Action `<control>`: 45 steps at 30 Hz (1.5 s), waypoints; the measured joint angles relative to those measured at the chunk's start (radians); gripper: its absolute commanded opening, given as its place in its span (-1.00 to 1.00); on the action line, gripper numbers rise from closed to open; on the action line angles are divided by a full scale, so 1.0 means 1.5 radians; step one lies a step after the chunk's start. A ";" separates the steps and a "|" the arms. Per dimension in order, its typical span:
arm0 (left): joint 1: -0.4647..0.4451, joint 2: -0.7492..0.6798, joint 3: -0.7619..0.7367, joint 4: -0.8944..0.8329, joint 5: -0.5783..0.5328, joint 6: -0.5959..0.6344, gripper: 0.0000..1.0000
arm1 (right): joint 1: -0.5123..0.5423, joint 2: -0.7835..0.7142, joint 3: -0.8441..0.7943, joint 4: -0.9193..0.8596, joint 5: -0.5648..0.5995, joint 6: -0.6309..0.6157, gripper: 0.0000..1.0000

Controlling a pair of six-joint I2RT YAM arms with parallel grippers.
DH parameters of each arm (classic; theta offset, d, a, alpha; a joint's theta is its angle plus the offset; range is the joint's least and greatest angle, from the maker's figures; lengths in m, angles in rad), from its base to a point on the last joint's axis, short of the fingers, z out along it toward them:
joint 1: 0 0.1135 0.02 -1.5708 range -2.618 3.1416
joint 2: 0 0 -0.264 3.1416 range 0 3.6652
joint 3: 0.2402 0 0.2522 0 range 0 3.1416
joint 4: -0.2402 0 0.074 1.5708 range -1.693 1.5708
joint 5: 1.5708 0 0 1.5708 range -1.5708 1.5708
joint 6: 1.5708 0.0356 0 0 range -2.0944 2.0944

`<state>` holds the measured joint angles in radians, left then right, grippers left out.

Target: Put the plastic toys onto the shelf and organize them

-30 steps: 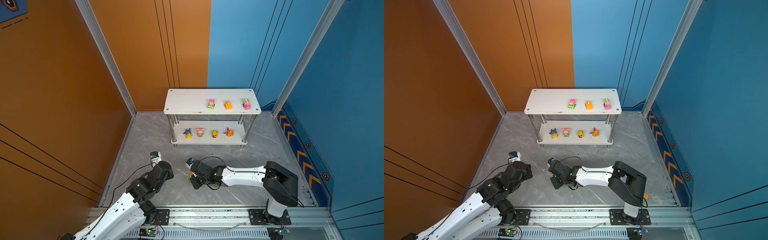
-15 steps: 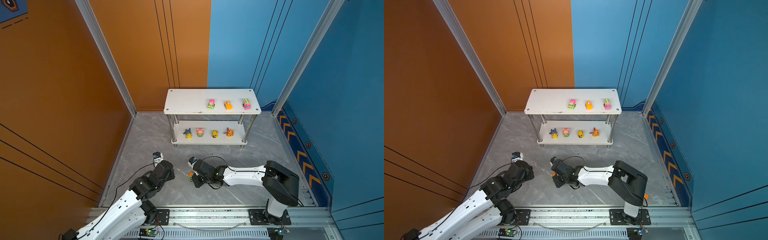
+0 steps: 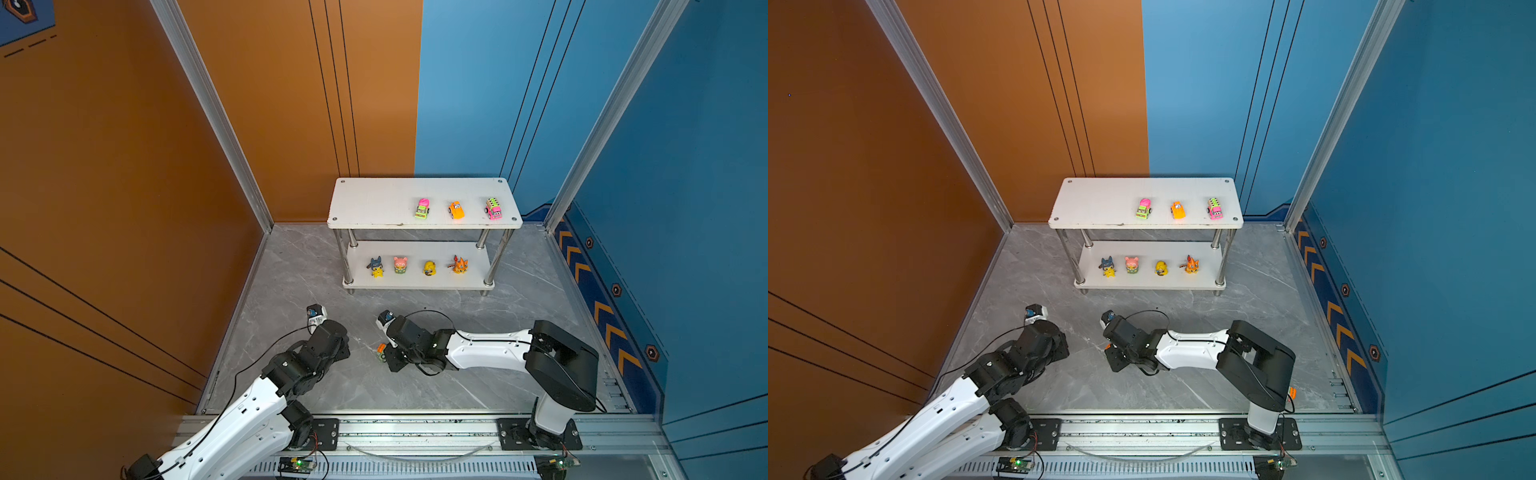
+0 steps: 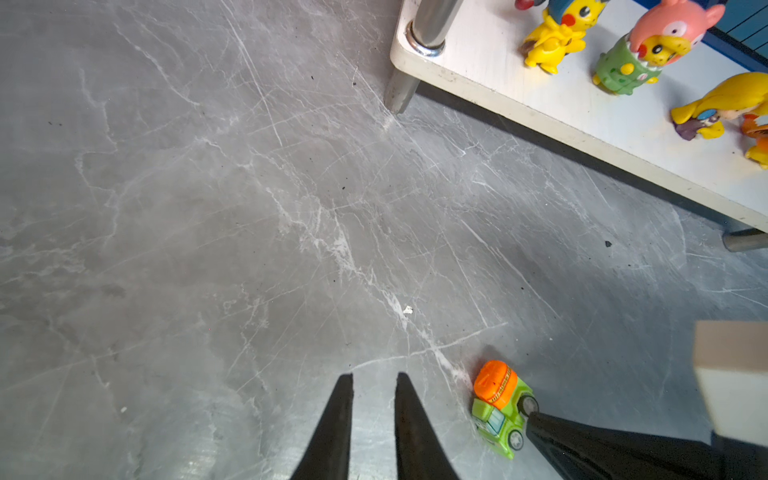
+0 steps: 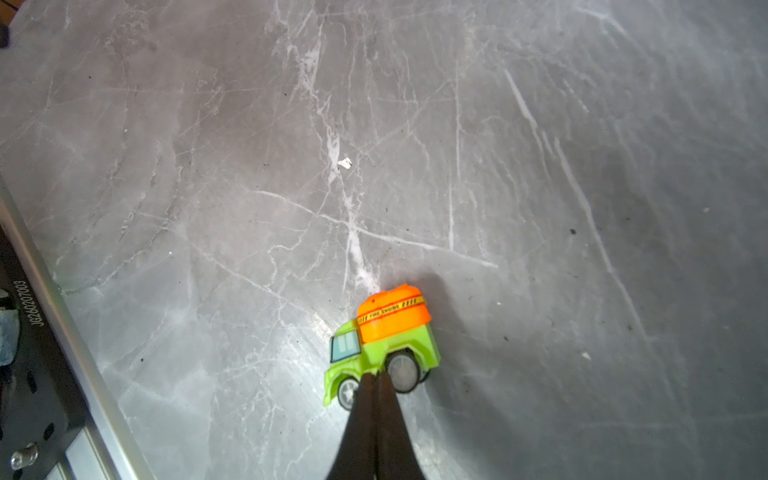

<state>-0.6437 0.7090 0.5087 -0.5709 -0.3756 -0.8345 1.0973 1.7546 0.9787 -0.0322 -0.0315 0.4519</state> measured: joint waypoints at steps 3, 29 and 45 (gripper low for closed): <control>0.002 0.000 -0.002 0.004 0.003 0.000 -0.58 | -0.004 0.011 0.000 0.017 -0.009 0.000 -1.00; -0.007 0.123 -0.008 0.092 0.039 0.012 -0.21 | -0.012 -0.031 -0.128 0.091 -0.019 0.053 -1.00; 0.028 0.097 0.017 0.102 0.033 0.034 -0.28 | -0.016 -0.020 0.054 0.017 0.006 0.012 -1.00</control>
<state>-0.6014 0.8543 0.5339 -0.4175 -0.3256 -0.7841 1.0729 1.7245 1.0603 -0.0074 -0.0227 0.4706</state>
